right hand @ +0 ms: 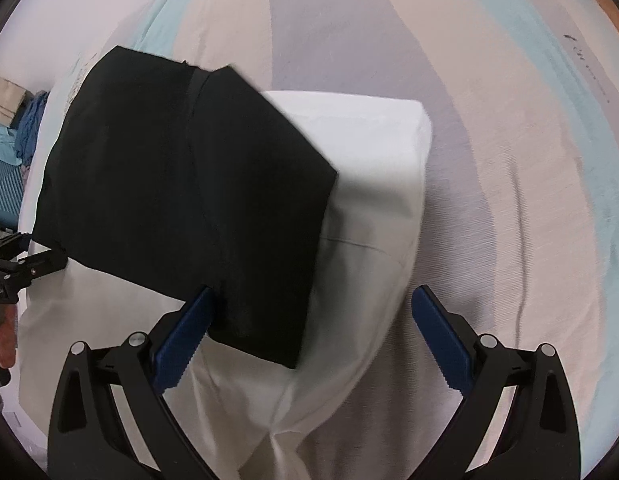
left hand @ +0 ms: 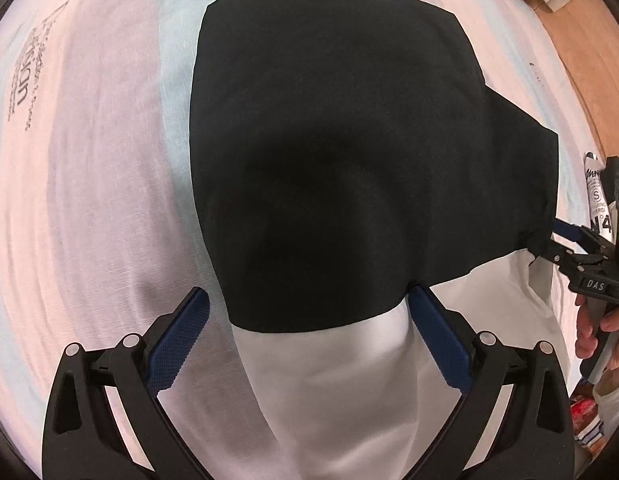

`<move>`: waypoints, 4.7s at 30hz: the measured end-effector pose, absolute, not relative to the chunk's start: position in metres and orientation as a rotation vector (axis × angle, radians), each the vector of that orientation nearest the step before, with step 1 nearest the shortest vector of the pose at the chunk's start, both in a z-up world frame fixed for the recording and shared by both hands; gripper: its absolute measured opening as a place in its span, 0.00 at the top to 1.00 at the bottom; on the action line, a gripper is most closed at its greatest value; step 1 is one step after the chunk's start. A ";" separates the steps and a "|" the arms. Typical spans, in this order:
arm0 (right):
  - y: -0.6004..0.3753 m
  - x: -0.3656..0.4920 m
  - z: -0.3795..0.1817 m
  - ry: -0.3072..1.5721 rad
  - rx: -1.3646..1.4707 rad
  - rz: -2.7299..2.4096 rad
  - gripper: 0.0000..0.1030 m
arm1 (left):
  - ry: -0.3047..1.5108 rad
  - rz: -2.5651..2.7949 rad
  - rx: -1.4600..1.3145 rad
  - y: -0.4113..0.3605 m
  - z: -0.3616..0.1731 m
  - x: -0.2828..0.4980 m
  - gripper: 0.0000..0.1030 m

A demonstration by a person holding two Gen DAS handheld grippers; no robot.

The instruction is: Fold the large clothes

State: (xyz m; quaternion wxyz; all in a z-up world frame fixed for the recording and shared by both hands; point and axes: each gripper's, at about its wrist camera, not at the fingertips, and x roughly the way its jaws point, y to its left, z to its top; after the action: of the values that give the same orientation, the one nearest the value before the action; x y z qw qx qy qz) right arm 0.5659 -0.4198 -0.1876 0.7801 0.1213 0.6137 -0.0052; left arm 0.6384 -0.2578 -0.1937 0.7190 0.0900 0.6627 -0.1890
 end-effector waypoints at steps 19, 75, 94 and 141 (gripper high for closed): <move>-0.356 0.574 -0.206 1.343 0.279 0.146 0.06 | 1.478 -0.555 0.088 -0.246 -0.206 0.628 0.05; -0.439 0.528 -0.222 1.352 0.266 0.264 0.39 | 1.428 -0.560 0.065 -0.242 -0.213 0.625 0.12; -0.485 0.516 -0.231 1.303 0.546 0.286 0.86 | 1.355 -0.592 0.043 -0.248 -0.187 0.605 0.56; -0.580 0.420 -0.063 1.003 0.541 0.369 0.88 | 1.064 -0.628 0.185 -0.387 0.014 0.469 0.72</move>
State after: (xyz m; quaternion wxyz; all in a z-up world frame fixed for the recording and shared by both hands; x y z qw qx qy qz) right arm 0.4203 -0.5803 -0.0630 0.8259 0.2545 0.4722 0.1738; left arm 0.4693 -0.3870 0.0145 0.8111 0.0867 0.4982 -0.2939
